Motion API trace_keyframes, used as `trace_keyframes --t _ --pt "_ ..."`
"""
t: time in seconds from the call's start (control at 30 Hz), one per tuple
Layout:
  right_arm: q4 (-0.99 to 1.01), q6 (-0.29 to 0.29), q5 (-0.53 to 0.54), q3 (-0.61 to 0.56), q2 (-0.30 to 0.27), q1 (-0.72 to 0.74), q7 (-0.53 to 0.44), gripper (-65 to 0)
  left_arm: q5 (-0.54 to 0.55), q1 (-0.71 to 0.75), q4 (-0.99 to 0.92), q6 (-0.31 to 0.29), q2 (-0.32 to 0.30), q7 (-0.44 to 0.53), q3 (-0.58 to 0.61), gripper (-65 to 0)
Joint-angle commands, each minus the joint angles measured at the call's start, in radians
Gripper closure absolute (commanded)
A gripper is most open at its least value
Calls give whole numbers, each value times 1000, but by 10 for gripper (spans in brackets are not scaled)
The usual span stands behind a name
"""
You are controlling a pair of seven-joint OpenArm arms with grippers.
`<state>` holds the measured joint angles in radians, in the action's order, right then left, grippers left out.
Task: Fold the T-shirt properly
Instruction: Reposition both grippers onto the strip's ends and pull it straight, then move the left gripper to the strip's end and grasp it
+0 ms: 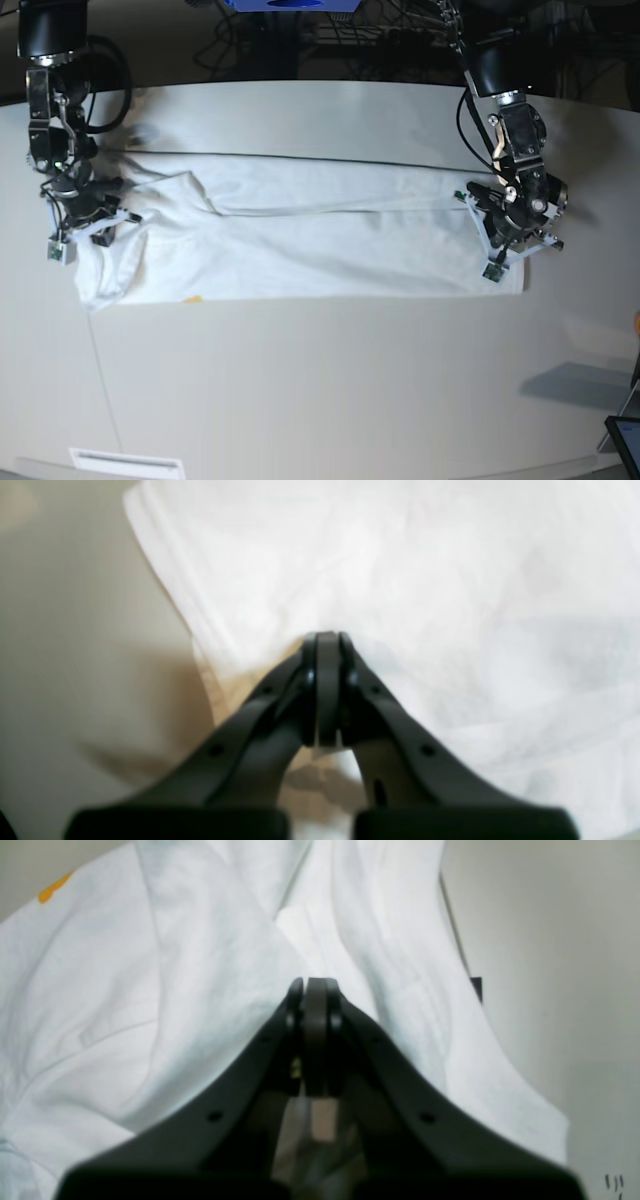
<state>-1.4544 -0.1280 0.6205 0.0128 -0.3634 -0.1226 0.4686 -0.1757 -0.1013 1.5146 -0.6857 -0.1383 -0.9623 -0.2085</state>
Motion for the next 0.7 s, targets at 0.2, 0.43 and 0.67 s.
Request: trace_keyframes --t 0.2,0.43,0.67 --pt "-18 -29 -20 5 -13 -12 46 -1 15 -13 13 -12 -13 -10 -6 0" --pt "-154 -29 -20 3 -16 -71 -81 -1 18 -13 96 -12 -39 -8 -7 0" --pt "-296 -29 -21 0 -21 -96 -81 -1 18 -15 257 -12 -37 -17 -101 0"
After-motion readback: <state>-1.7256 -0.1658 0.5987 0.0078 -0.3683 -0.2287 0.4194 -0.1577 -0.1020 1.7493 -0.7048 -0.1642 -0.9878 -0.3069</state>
